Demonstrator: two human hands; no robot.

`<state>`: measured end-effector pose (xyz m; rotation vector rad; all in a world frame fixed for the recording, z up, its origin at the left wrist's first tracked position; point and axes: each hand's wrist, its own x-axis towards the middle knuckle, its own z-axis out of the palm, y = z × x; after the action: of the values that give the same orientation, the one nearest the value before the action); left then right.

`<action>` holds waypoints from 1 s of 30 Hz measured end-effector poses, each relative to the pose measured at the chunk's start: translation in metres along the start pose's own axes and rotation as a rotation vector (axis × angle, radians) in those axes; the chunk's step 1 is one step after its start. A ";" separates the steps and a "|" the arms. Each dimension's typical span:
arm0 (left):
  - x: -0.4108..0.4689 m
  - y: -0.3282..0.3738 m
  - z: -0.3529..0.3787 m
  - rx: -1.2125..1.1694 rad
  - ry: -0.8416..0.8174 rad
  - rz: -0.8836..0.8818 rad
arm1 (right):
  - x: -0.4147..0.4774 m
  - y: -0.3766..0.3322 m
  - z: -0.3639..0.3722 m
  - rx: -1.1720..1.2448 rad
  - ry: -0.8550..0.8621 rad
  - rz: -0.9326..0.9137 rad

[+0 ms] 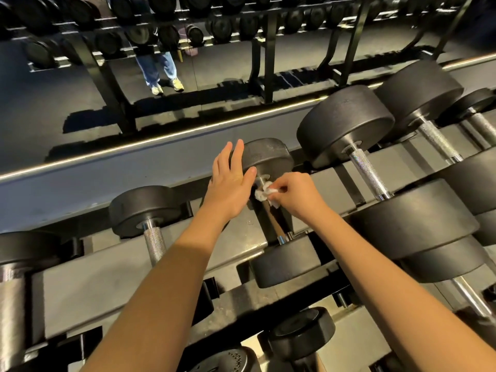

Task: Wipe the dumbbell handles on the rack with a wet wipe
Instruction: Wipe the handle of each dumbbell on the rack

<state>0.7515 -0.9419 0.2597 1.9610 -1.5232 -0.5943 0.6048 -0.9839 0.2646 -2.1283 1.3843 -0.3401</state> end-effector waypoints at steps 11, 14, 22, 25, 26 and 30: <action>-0.031 0.005 -0.002 0.166 0.194 0.152 | -0.036 0.017 -0.005 0.269 0.107 0.076; -0.055 0.003 0.015 -0.044 0.069 0.231 | -0.041 0.014 -0.001 0.353 0.151 0.031; -0.045 0.017 0.025 -0.201 -0.029 0.135 | -0.046 0.018 -0.003 0.476 0.074 -0.032; -0.043 0.015 0.023 -0.243 0.123 0.028 | -0.051 0.016 -0.001 0.597 0.179 0.042; -0.041 0.012 0.023 -0.243 0.197 0.002 | -0.052 0.015 0.000 0.563 0.222 0.079; -0.034 0.002 0.034 -0.167 0.335 -0.062 | -0.055 0.011 0.005 0.296 0.255 0.125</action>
<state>0.7193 -0.9156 0.2365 1.8739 -1.1737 -0.3797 0.5759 -0.9363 0.2592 -1.7943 1.4944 -0.7386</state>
